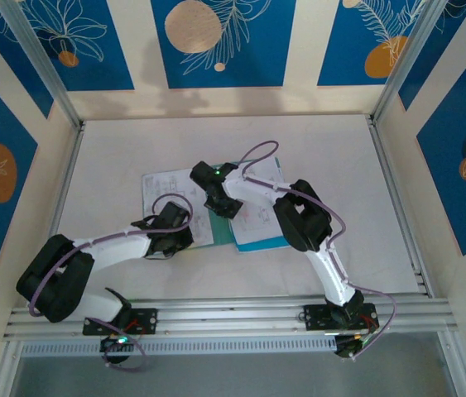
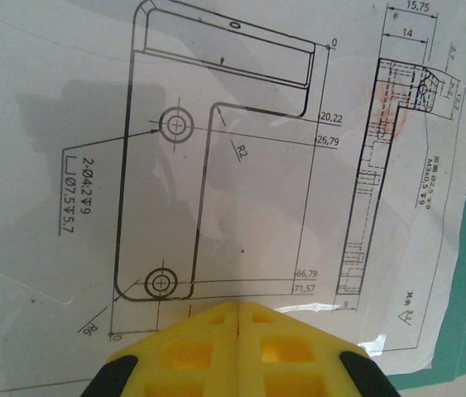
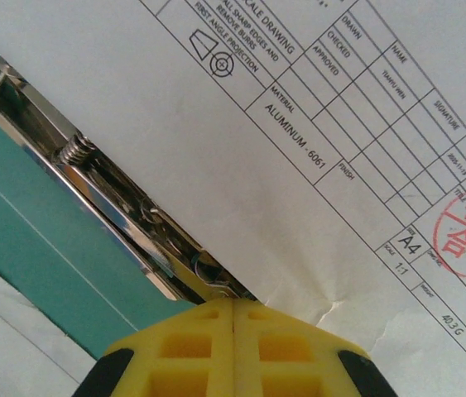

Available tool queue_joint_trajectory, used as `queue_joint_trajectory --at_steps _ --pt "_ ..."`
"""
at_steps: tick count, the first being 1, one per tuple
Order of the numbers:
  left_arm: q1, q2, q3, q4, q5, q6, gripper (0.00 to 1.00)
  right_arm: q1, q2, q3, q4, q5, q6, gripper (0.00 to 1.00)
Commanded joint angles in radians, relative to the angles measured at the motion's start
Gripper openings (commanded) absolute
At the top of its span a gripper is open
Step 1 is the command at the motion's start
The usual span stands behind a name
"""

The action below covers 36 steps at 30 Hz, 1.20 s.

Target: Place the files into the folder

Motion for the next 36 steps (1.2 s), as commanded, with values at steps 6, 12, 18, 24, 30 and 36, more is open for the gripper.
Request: queue_joint_trajectory --at_steps 6,12,18,24,30,36 --pt "0.005 0.017 -0.056 -0.158 -0.053 -0.013 0.00 -0.024 0.144 0.001 -0.201 0.061 -0.002 0.00" --pt "0.008 0.016 -0.058 -0.159 -0.055 -0.013 0.00 -0.029 0.155 -0.023 -0.202 0.064 0.003 0.00" --pt "0.009 0.014 -0.061 -0.159 -0.056 -0.014 0.00 -0.032 0.122 -0.069 -0.145 0.075 -0.033 0.00" --pt "0.011 0.011 -0.067 -0.154 -0.056 -0.017 0.00 -0.018 0.043 -0.088 -0.049 0.115 -0.153 0.00" --pt "0.009 0.022 -0.068 -0.147 -0.054 -0.015 0.00 0.024 -0.069 -0.039 0.000 0.160 -0.236 0.00" --pt "0.010 0.025 -0.066 -0.144 -0.053 -0.012 0.00 0.051 -0.221 -0.085 0.045 0.180 -0.210 0.00"
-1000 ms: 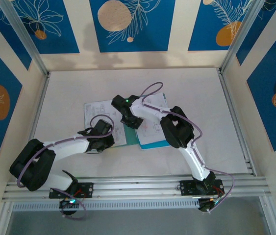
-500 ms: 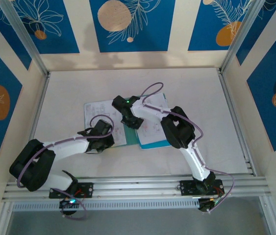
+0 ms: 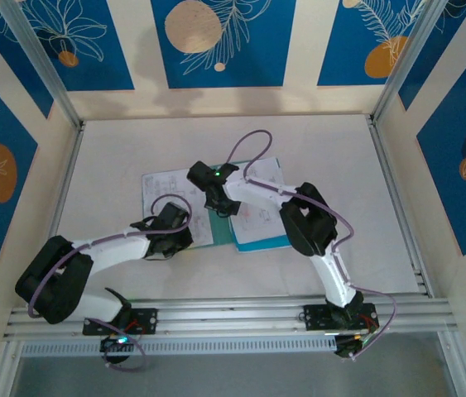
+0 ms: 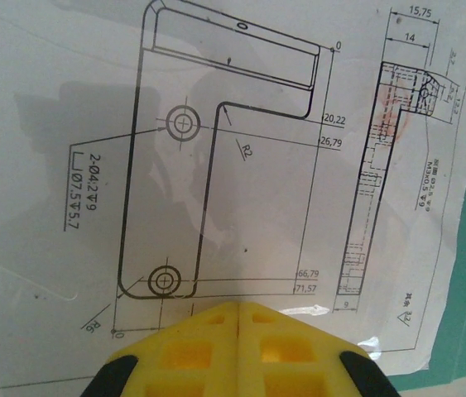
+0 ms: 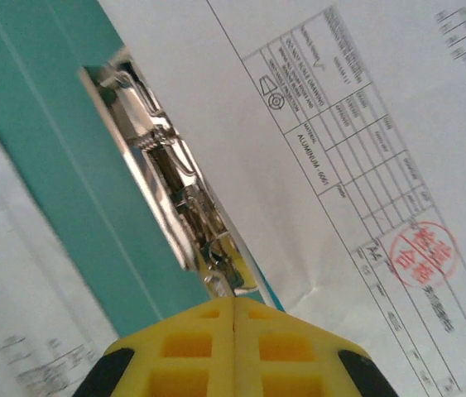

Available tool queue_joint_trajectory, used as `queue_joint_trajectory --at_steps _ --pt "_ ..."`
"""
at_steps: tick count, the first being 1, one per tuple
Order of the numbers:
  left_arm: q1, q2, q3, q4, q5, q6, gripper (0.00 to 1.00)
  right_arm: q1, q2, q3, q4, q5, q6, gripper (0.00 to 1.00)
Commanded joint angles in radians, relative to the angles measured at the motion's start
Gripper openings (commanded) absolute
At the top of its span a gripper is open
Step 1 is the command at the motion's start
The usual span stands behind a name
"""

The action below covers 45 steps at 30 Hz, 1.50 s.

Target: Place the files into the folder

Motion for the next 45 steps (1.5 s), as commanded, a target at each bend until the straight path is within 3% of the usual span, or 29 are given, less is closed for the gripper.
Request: queue_joint_trajectory --at_steps 1,6,24,31,45 --pt "0.007 0.035 -0.053 -0.156 -0.049 0.003 0.00 0.011 -0.118 -0.040 0.013 0.053 0.009 0.00" --pt "0.007 0.035 -0.049 -0.155 -0.049 0.006 0.00 0.010 -0.145 -0.107 0.068 -0.009 0.037 0.00" --pt "0.007 0.052 -0.041 -0.150 -0.046 0.009 0.00 -0.021 0.015 -0.108 0.124 -0.166 0.123 0.00" --pt "0.007 0.050 -0.045 -0.150 -0.044 0.009 0.00 -0.032 0.053 -0.078 0.094 -0.161 0.137 0.00" --pt "0.011 0.037 -0.050 -0.163 -0.049 0.012 0.00 -0.043 0.225 0.092 -0.204 -0.033 0.183 0.00"
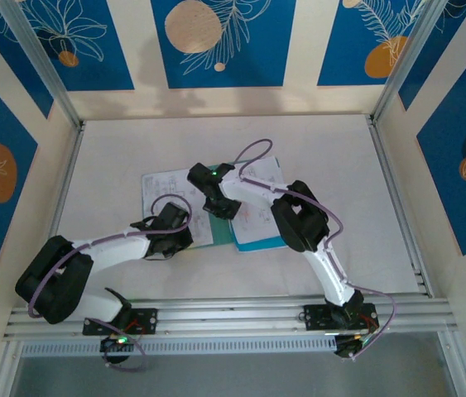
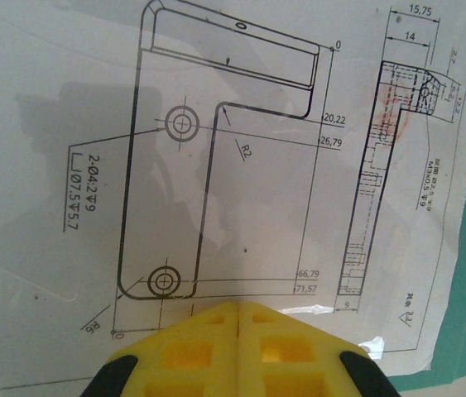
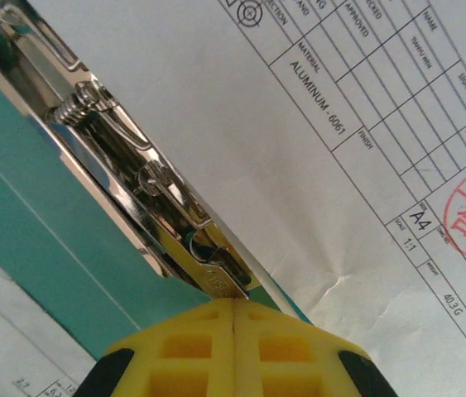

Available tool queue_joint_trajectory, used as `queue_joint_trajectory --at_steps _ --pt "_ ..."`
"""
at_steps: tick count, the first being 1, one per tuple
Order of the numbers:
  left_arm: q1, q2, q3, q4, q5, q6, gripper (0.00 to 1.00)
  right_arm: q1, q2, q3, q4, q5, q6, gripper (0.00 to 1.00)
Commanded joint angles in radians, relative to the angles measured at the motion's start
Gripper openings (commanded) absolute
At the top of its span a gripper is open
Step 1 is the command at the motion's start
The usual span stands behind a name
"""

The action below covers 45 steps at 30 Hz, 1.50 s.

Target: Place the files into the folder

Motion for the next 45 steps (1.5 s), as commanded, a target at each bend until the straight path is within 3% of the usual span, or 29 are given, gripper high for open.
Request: queue_joint_trajectory --at_steps 1,11,23,45 --pt "0.010 0.035 -0.052 -0.163 -0.050 0.011 0.00 -0.019 0.095 0.006 -0.149 0.101 0.044 0.00" --pt "0.016 0.033 -0.054 -0.164 -0.049 0.014 0.00 -0.023 0.108 0.031 -0.167 0.125 -0.001 0.00" --pt "0.016 0.037 -0.058 -0.153 -0.046 0.015 0.00 0.069 -0.187 0.022 -0.059 0.218 -0.042 0.00" --pt "0.016 0.056 -0.052 -0.142 -0.038 0.021 0.00 0.015 -0.057 -0.091 0.129 -0.026 -0.037 0.00"
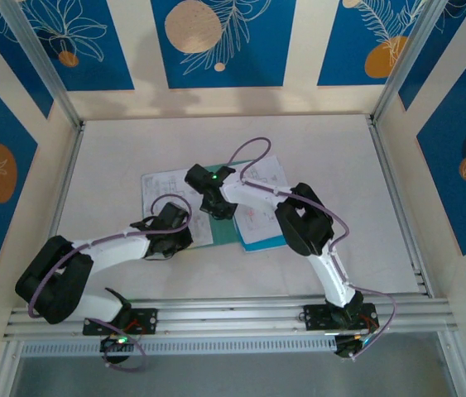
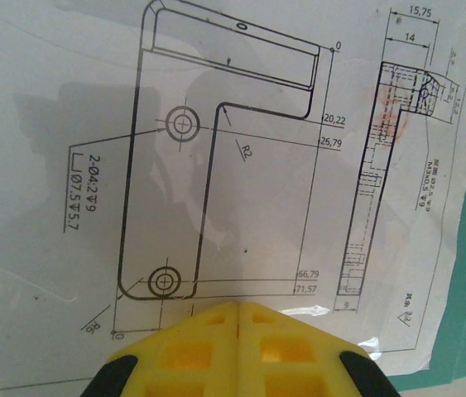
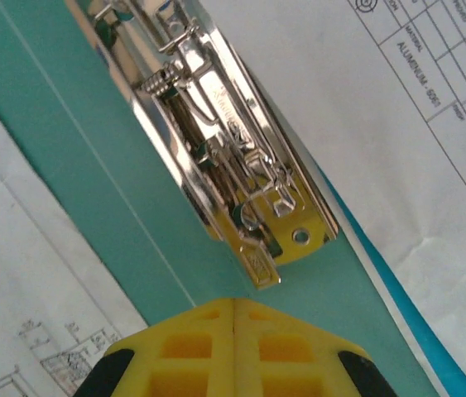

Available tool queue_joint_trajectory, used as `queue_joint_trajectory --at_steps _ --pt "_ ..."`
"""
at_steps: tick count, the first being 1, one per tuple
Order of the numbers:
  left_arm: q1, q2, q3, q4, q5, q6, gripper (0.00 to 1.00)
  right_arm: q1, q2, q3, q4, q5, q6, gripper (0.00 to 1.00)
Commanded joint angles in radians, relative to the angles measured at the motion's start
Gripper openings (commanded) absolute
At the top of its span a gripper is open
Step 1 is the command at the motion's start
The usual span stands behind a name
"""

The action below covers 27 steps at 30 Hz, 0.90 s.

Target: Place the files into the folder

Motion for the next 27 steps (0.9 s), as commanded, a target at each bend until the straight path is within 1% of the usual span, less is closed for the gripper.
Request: queue_joint_trajectory --at_steps 1,9,18,22,27 --pt "0.011 0.055 -0.051 -0.143 -0.039 0.021 0.00 -0.015 0.020 -0.016 0.023 -0.050 0.023 0.00" --pt "0.011 0.050 -0.054 -0.145 -0.041 0.021 0.00 -0.025 0.038 -0.032 -0.003 -0.035 0.060 0.00" --pt "0.013 0.040 -0.057 -0.153 -0.046 0.020 0.00 -0.033 0.071 -0.041 -0.108 0.029 0.078 0.00" --pt "0.012 0.036 -0.056 -0.158 -0.049 0.019 0.00 -0.044 0.066 -0.090 -0.093 0.030 0.086 0.00" --pt "0.015 0.036 -0.060 -0.160 -0.052 0.015 0.00 -0.061 0.066 -0.116 -0.056 0.022 0.035 0.00"
